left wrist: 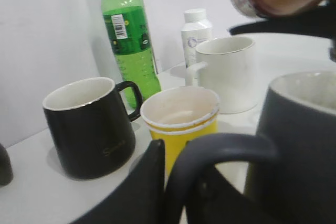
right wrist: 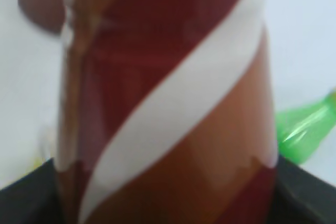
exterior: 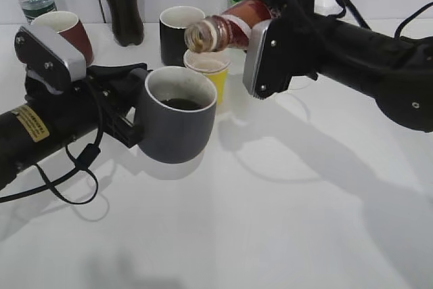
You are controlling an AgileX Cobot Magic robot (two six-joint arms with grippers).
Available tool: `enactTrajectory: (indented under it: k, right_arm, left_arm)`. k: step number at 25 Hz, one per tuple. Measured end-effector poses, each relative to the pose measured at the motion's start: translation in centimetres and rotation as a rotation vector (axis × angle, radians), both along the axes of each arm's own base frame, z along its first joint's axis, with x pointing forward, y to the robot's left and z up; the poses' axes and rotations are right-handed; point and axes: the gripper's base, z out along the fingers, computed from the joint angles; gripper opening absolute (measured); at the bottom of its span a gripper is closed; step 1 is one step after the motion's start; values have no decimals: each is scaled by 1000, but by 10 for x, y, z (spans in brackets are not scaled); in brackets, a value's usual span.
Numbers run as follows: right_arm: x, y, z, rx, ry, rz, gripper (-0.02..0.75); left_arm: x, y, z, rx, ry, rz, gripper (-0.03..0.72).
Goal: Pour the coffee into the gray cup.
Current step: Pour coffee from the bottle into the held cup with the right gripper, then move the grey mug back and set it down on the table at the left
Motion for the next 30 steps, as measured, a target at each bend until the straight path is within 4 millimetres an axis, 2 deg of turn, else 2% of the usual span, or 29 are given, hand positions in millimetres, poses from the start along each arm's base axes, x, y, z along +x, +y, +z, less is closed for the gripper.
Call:
enactTrajectory:
  k: [3, 9, 15, 20, 30]
  right_arm:
    - [-1, 1, -3, 118, 149, -13, 529]
    - [-3, 4, -3, 549, 546, -36, 529]
    - [-3, 5, -1, 844, 791, -42, 529]
    - [-4, 6, 4, 976, 861, -4, 529]
    - [-4, 6, 5, 1006, 884, 3, 529]
  left_arm:
    - [1, 1, 0, -7, 4, 20, 83]
    - [2, 2, 0, -11, 6, 31, 83]
    - [4, 5, 0, -23, 14, 67, 83]
    - [7, 8, 1, -43, 25, 120, 83]
    - [17, 28, 1, -82, 42, 271, 83]
